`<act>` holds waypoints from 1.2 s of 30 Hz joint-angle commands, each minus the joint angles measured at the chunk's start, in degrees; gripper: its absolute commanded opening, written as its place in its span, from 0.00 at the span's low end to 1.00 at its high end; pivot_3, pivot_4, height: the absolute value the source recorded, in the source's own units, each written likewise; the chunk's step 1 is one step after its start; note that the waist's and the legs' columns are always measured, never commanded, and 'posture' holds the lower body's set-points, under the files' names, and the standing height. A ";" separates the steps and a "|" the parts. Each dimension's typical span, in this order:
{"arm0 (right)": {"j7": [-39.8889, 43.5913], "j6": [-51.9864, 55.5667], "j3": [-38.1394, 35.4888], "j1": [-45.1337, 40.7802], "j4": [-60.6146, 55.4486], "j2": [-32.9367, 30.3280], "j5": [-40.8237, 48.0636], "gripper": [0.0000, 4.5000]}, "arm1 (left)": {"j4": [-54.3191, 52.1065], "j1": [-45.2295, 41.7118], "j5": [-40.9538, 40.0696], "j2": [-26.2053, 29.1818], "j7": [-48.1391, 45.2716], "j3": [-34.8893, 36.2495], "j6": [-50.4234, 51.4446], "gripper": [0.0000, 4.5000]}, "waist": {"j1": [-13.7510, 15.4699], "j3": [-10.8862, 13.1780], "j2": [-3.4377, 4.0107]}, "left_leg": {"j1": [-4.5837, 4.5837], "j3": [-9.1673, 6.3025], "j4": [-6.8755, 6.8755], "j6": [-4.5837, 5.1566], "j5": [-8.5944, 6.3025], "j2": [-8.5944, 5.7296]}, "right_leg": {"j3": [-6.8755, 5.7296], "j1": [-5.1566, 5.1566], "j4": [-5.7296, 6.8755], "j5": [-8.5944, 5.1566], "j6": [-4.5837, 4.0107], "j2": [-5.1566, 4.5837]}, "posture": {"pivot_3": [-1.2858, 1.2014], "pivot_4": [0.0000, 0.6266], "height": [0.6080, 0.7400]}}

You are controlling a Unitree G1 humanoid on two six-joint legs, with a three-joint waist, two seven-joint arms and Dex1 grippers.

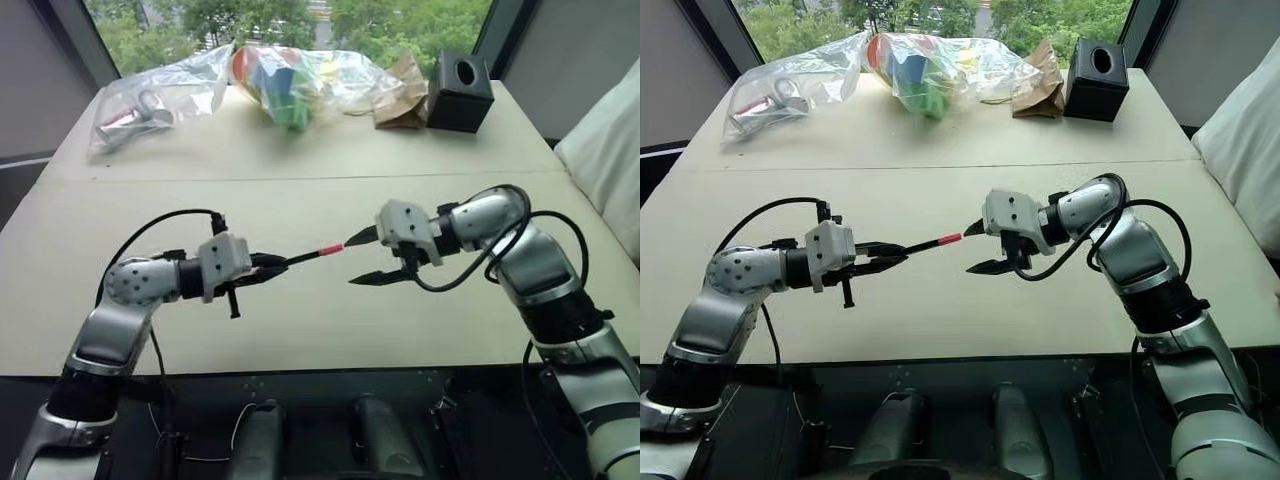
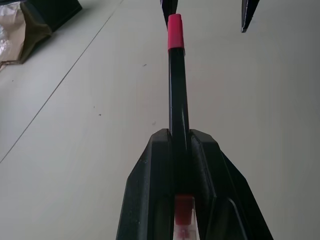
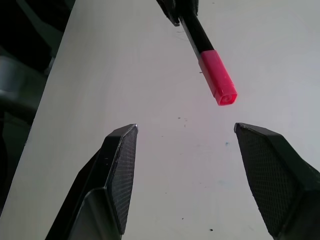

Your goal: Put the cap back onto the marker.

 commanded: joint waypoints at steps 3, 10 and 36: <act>-7.21 0.65 -5.84 0.93 -1.52 0.99 1.99 0.74 | -4.26 4.36 -0.32 1.23 9.60 7.81 9.59 0.00 | 0.14 0.00 -0.01 | 0.00 -0.01 0.00 0.00 0.00 0.00 | -0.01 0.00 0.00 0.00 0.00 0.00 | 0.52 0.24 1.00; -13.88 5.05 -8.22 2.49 -6.02 4.18 5.30 0.74 | -10.62 5.59 -0.64 -5.83 28.50 14.71 31.67 0.00 | 0.14 -0.01 -0.01 | 0.00 -0.01 0.01 0.00 0.00 0.00 | 0.00 0.01 0.01 0.01 0.01 -0.02 | 0.52 0.24 1.00; -18.56 14.43 -10.84 0.72 -11.44 3.18 15.14 0.75 | -17.94 7.02 -3.65 -19.16 46.43 22.08 44.98 0.97 | 0.20 -0.03 -0.04 | 0.00 -0.03 0.01 -0.01 0.00 -0.02 | -0.01 0.01 0.01 0.00 -0.01 -0.05 | 0.52 0.24 1.00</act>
